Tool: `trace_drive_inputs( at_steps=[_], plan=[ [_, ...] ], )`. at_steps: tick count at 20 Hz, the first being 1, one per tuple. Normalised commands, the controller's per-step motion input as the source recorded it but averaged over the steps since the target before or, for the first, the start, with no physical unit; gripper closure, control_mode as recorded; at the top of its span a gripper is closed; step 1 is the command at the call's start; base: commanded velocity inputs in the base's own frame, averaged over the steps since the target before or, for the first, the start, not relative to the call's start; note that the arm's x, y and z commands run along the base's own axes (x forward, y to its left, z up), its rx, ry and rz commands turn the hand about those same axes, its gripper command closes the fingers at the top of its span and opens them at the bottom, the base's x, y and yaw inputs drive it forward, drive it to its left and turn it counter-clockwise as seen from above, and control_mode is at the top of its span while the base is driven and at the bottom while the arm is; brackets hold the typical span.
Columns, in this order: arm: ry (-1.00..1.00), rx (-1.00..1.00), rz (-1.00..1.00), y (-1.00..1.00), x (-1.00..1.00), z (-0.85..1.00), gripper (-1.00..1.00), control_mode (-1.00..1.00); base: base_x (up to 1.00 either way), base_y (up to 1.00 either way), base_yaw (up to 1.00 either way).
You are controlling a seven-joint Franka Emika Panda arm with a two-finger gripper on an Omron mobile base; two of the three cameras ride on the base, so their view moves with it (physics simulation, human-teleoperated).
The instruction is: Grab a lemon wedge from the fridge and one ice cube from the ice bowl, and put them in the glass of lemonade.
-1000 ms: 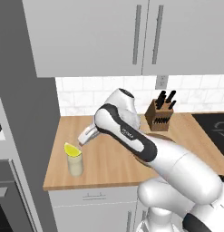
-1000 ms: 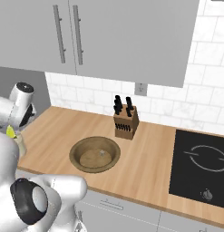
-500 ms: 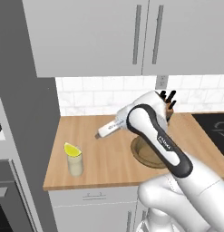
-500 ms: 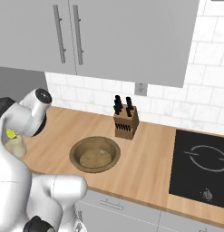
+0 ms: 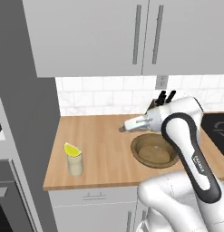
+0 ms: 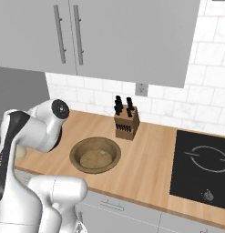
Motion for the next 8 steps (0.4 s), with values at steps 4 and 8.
trace_drive_inputs(
  at_steps=[4,8],
  plan=[
    [-0.01,0.06,-0.31,-0.37,-0.57,0.0,-1.0,-1.0,0.0,0.0,0.0],
    [0.0,0.02,-0.38,-0.36,-0.06,0.04,-1.0,-1.0,0.0,0.0,0.0]
  ],
)
